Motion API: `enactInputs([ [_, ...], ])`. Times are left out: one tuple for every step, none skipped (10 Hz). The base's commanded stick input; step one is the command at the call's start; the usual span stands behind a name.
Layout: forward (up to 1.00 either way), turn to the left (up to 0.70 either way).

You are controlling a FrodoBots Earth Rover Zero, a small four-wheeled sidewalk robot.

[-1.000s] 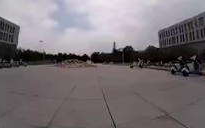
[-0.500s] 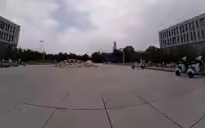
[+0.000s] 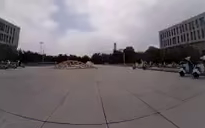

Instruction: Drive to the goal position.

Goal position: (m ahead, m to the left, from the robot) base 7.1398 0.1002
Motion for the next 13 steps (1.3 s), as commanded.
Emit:
enactInputs([
  [0.70,0.00],
  [0.70,0.00],
  [0.70,0.00],
  [0.70,0.00],
  [0.70,0.00],
  [0.70,0.00],
  [0.70,0.00],
  [0.70,0.00],
  [0.70,0.00],
  [0.70,0.00],
  [0.70,0.00],
  [0.70,0.00],
  [0.70,0.00],
])
